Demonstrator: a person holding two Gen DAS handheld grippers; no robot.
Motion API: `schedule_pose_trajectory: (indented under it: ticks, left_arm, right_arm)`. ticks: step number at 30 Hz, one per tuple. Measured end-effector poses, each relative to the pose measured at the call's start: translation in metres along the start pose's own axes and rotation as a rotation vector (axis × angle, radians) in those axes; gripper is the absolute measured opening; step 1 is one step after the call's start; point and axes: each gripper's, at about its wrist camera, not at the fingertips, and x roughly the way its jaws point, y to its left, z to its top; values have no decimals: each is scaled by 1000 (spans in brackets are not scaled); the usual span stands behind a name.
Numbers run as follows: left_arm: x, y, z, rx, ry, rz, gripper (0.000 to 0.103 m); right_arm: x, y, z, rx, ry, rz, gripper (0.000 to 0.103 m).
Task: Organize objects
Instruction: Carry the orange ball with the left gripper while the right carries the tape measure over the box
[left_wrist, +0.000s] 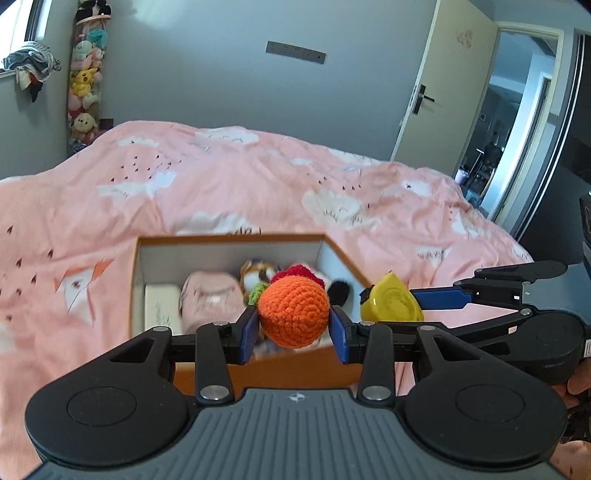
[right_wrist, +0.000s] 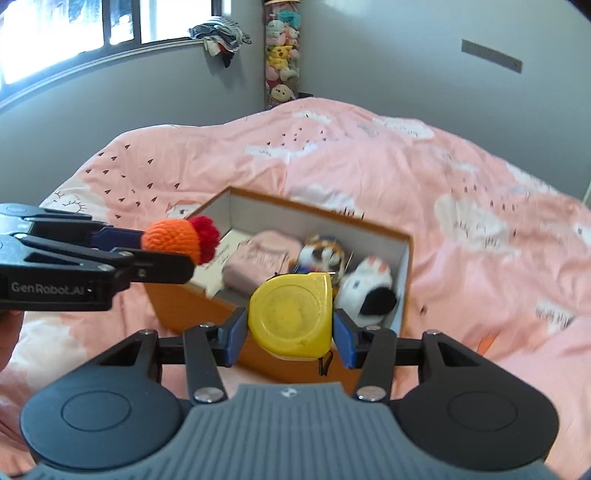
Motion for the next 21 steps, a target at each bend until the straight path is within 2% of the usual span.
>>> schedule_pose_trajectory:
  ticks: [5,13,21]
  left_arm:
    - [38,4,14,-45,26,6,46]
    - [88,18,9,-120,124,-13,46]
    - [110,32,3,-138,169,3,46]
  right_arm:
    - [31,-18,25,-51,79,-12,52]
    - [109,-43,41,-88,346,-2,52]
    - [163,-44,41,-127,561,-9,52]
